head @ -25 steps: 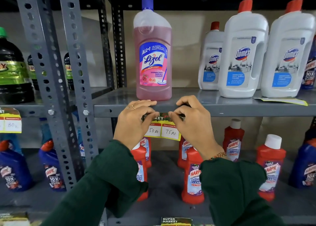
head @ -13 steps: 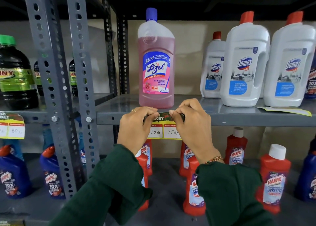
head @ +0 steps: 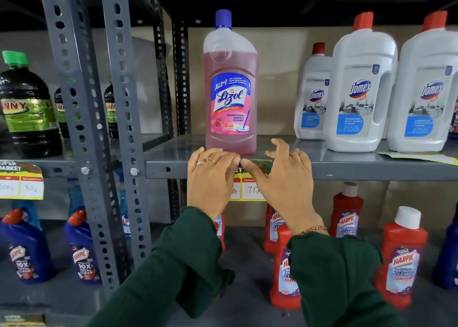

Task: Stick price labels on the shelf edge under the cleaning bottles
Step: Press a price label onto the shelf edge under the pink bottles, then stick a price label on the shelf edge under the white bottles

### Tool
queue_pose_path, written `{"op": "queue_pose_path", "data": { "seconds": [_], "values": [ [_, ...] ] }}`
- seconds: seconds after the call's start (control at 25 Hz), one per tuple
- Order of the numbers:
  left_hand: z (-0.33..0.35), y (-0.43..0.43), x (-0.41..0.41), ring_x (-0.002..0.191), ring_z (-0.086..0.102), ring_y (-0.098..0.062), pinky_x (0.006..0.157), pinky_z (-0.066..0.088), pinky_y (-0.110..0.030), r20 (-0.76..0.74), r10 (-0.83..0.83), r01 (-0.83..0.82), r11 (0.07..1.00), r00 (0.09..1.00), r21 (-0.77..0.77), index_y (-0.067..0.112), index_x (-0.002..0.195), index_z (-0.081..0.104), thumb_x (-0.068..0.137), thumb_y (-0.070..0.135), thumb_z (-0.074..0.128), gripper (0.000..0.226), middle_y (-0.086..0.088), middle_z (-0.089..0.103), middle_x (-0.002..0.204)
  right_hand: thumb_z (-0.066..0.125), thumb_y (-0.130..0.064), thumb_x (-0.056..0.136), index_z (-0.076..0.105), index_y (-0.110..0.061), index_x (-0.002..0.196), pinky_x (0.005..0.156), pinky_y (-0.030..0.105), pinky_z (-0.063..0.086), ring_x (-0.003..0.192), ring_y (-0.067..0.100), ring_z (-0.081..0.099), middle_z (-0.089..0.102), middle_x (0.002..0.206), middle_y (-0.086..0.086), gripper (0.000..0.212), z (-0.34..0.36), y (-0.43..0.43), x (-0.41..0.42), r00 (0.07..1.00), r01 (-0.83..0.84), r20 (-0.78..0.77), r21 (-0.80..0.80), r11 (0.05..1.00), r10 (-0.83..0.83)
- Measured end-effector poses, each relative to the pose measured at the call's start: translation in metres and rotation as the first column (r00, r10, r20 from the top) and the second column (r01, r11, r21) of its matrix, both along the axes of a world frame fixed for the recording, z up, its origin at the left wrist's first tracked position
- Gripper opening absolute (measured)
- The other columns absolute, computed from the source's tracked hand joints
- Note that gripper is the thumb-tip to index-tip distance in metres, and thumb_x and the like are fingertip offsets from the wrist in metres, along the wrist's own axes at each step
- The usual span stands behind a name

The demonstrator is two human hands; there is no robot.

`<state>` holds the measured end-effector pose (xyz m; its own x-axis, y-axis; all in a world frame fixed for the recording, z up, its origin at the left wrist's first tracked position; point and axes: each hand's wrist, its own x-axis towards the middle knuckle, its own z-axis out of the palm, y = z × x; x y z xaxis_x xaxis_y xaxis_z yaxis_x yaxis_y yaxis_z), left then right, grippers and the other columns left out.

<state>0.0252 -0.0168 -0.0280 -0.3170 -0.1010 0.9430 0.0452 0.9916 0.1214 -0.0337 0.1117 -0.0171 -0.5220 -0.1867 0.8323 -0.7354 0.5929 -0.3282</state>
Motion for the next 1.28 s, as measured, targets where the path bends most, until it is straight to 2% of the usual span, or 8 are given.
{"op": "queue_pose_path", "data": {
  "seconds": [0.28, 0.44, 0.56, 0.64, 0.72, 0.84, 1.04, 1.28],
  "values": [
    [0.014, -0.011, 0.007, 0.078, 0.062, -0.029, 0.075, 0.049, -0.044, 0.111, -0.158, 0.156, 0.987, 0.981, 0.026, 0.011, 0.096, 0.068, 0.090, 0.022, 0.045, 0.026, -0.009, 0.073, 0.082, 0.056, -0.030, 0.088, 0.047, -0.009, 0.101, 0.095, 0.039, 0.035, 0.095, 0.029, 0.058, 0.071, 0.101, 0.007, 0.026, -0.001, 0.010, 0.000, 0.992, -0.127, -0.032, -0.084, 0.988, 0.125],
    [0.017, -0.019, 0.013, 0.094, 0.062, -0.024, 0.083, 0.048, -0.027, 0.165, -0.261, 0.254, 0.965, 0.951, 0.065, 0.009, 0.107, 0.063, 0.090, -0.005, 0.049, 0.027, -0.008, 0.060, 0.124, 0.046, -0.017, 0.093, 0.045, -0.010, 0.098, 0.079, 0.037, 0.040, 0.086, 0.032, 0.056, 0.071, 0.092, 0.012, 0.009, 0.002, 0.015, -0.001, 0.990, -0.133, -0.043, -0.015, 0.991, 0.132],
    [0.022, -0.015, 0.017, 0.107, 0.056, -0.015, 0.090, 0.036, -0.008, 0.152, -0.313, 0.295, 0.947, 0.938, 0.130, 0.006, 0.095, 0.063, 0.082, -0.022, 0.040, 0.038, -0.001, 0.035, 0.140, 0.049, -0.006, 0.087, 0.042, -0.011, 0.106, 0.075, 0.038, 0.044, 0.093, 0.032, 0.056, 0.070, 0.103, 0.011, 0.021, 0.005, 0.024, -0.005, 0.975, -0.220, 0.029, 0.045, 0.975, 0.218],
    [0.025, -0.007, 0.013, 0.123, 0.044, -0.021, 0.100, 0.032, -0.020, 0.106, -0.286, 0.261, 0.944, 0.952, 0.202, 0.005, 0.086, 0.062, 0.072, -0.028, 0.034, 0.046, -0.010, 0.035, 0.143, 0.046, 0.007, 0.081, 0.040, -0.010, 0.115, 0.082, 0.042, 0.047, 0.098, 0.032, 0.058, 0.067, 0.111, 0.011, 0.038, 0.012, 0.037, -0.007, 0.941, -0.332, 0.083, 0.043, 0.942, 0.328],
    [0.028, 0.018, 0.002, 0.122, 0.045, -0.027, 0.099, 0.030, -0.025, 0.032, -0.237, 0.226, 0.952, 0.971, 0.207, 0.004, 0.080, 0.061, 0.067, -0.021, 0.032, 0.041, -0.019, 0.046, 0.136, 0.039, 0.014, 0.075, 0.043, -0.007, 0.116, 0.086, 0.045, 0.047, 0.096, 0.032, 0.059, 0.065, 0.107, 0.016, 0.046, 0.025, 0.064, -0.016, 0.941, -0.332, 0.046, -0.075, 0.940, 0.335],
    [0.035, 0.078, -0.027, 0.111, 0.054, -0.031, 0.095, 0.039, -0.039, 0.038, -0.151, 0.151, 0.988, 0.988, 0.016, 0.006, 0.083, 0.063, 0.070, -0.001, 0.032, 0.034, -0.020, 0.059, 0.122, 0.037, 0.012, 0.076, 0.046, -0.001, 0.111, 0.076, 0.042, 0.042, 0.091, 0.041, 0.054, 0.063, 0.101, 0.025, 0.039, 0.045, 0.120, -0.056, 0.998, -0.055, 0.013, -0.186, 0.981, 0.059],
    [0.027, 0.178, -0.088, 0.081, 0.063, -0.033, 0.073, 0.047, -0.041, 0.230, -0.056, 0.086, 0.989, 0.971, -0.122, 0.005, 0.090, 0.063, 0.085, 0.024, 0.029, 0.039, -0.017, 0.071, 0.089, 0.035, -0.008, 0.081, 0.048, 0.003, 0.097, 0.072, 0.042, 0.038, 0.097, 0.042, 0.048, 0.060, 0.092, 0.029, 0.023, 0.055, 0.197, -0.117, 0.945, 0.255, 0.128, 0.284, 0.924, -0.300],
    [0.009, 0.216, -0.110, 0.075, 0.059, -0.028, 0.073, 0.035, -0.040, 0.223, 0.218, -0.183, 0.969, 0.950, -0.167, 0.013, 0.078, 0.059, 0.089, 0.032, 0.026, 0.040, -0.007, 0.069, 0.077, 0.040, -0.017, 0.084, 0.042, -0.005, 0.093, 0.094, 0.049, 0.026, 0.115, 0.041, 0.029, 0.051, 0.114, 0.026, 0.015, 0.049, 0.227, -0.135, 0.958, 0.113, 0.198, 0.409, 0.906, -0.209]
  ]
}}
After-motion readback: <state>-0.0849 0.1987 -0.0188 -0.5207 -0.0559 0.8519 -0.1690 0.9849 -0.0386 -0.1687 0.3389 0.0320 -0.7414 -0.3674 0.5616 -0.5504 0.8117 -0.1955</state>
